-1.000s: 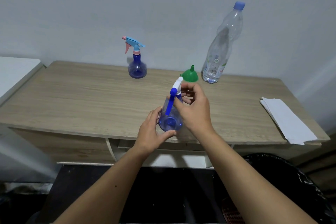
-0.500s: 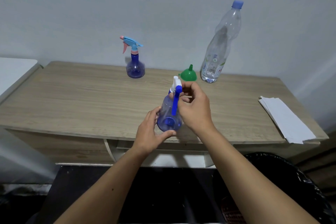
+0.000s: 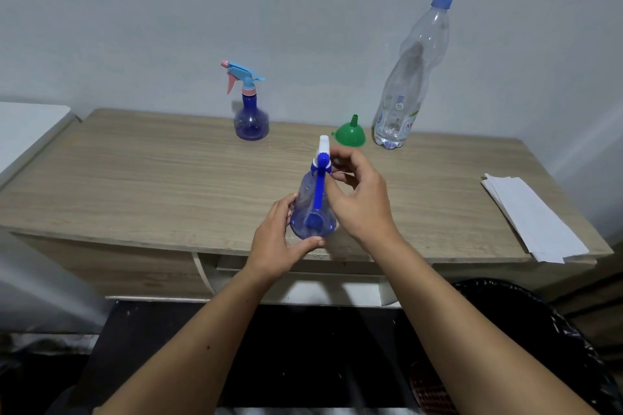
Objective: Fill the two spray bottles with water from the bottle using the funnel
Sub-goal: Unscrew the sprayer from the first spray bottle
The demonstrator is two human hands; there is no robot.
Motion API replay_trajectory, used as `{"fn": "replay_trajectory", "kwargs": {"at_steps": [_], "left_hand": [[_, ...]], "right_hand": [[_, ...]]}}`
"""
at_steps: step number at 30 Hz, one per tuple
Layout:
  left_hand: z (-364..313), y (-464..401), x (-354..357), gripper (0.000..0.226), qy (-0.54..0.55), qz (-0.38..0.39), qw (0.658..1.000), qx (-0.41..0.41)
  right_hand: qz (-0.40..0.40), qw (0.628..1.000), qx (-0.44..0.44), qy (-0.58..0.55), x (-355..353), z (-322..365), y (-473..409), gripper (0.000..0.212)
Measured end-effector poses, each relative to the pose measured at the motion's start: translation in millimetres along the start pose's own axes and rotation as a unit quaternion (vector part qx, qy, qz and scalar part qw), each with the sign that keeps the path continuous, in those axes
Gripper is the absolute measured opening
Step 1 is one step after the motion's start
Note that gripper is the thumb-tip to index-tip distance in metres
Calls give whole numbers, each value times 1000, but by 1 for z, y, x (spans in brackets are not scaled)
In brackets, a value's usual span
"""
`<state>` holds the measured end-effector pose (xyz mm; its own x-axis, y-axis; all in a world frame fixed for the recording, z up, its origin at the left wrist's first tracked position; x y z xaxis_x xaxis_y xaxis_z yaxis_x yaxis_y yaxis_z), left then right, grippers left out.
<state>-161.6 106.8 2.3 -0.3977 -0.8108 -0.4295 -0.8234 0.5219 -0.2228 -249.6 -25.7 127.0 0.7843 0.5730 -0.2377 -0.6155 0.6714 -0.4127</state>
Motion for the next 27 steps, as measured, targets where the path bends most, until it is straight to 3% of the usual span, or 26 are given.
{"fn": "replay_trajectory", "kwargs": {"at_steps": [14, 20, 27], "left_hand": [[2, 2, 0, 107, 26, -5, 1000, -7], [2, 1, 0, 107, 33, -5, 999, -3], [3, 1, 0, 105, 39, -9, 999, -2]], "right_hand": [[-19, 1000, -2, 11, 5, 0, -3, 38], [8, 1000, -10, 24, 2, 3, 3, 37], [-30, 998, 20, -51, 2, 19, -13, 28]]}}
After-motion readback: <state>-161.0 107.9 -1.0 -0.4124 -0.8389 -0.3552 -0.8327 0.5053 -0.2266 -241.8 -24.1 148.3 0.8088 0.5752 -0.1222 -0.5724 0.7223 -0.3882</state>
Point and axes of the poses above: each hand's wrist, its own y-axis away from the middle knuckle, its own x-axis out of the palm, z = x × y, the point moved 4 cm from there along -y, towards the middle knuckle, and after that the axes turned 8 degrees about -z, right-handed, at the moved point
